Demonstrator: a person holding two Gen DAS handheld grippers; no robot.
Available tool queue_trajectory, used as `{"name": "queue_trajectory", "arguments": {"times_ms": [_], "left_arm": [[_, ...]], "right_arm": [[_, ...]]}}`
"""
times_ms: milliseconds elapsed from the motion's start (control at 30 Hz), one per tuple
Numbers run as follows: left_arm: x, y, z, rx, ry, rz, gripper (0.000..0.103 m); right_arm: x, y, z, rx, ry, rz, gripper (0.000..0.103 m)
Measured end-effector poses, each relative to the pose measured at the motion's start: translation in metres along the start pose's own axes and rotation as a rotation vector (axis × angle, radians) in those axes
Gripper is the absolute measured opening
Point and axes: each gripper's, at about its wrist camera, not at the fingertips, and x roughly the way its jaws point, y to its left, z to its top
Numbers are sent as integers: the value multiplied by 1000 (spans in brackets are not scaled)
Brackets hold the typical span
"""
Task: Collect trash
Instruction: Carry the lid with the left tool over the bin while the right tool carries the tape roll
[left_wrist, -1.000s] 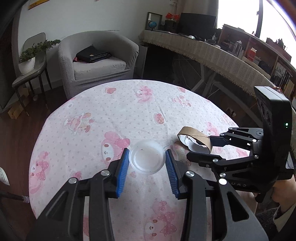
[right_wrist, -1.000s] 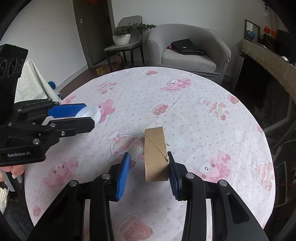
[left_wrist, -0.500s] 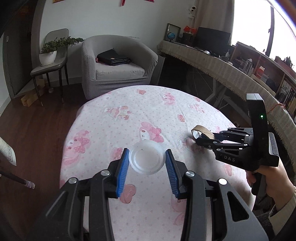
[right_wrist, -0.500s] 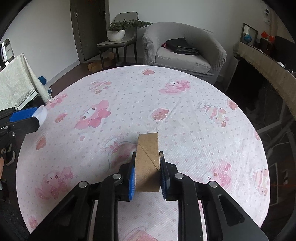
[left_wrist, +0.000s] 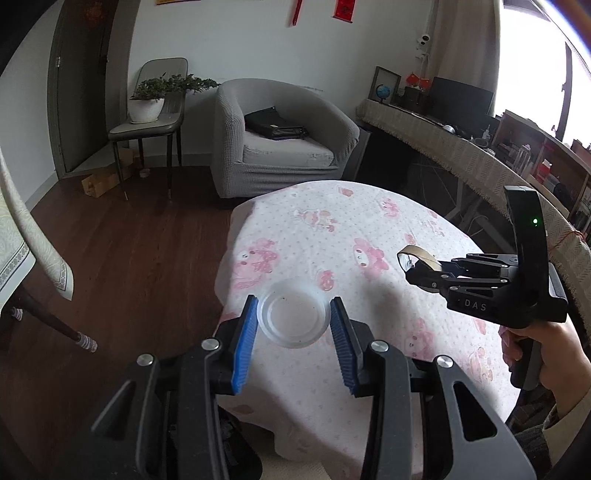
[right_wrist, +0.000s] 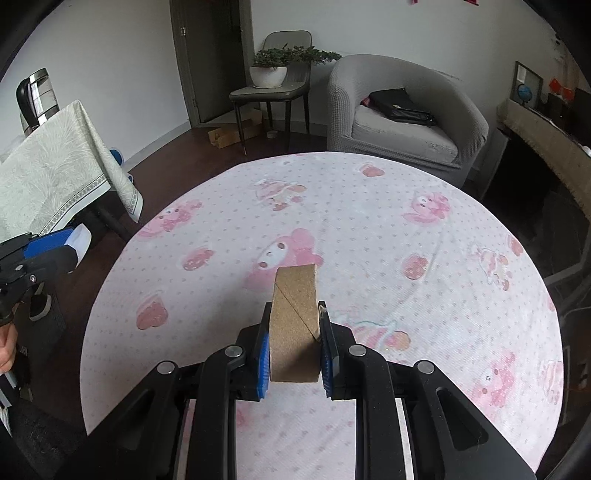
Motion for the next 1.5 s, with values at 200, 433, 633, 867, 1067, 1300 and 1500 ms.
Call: {"name": "queue_trajectory", "arguments": {"times_ms": [200, 433, 633, 867, 1067, 1300, 1500], "left_arm": [[-13, 29, -13, -30, 1, 60, 42], [-19, 62, -32, -56, 18, 121, 42], [-9, 86, -51, -39, 69, 198, 42], [-4, 107, -80, -27, 129, 225, 42], [7, 121, -111, -7, 224, 243, 42], [23, 149, -140, -54, 331, 211, 42], [31, 167, -163, -99, 409, 199, 53]], "right_arm": [[1, 39, 15, -38, -15, 50, 22], [-2, 86, 27, -87, -38, 116, 22], [2, 128, 31, -138, -32, 178, 22], [11, 178, 33, -192, -15, 238, 22], [25, 210, 30, -224, 21, 269, 22], [46, 237, 29, -238, 74, 293, 22], [64, 255, 23, -253, 126, 298, 22]]}}
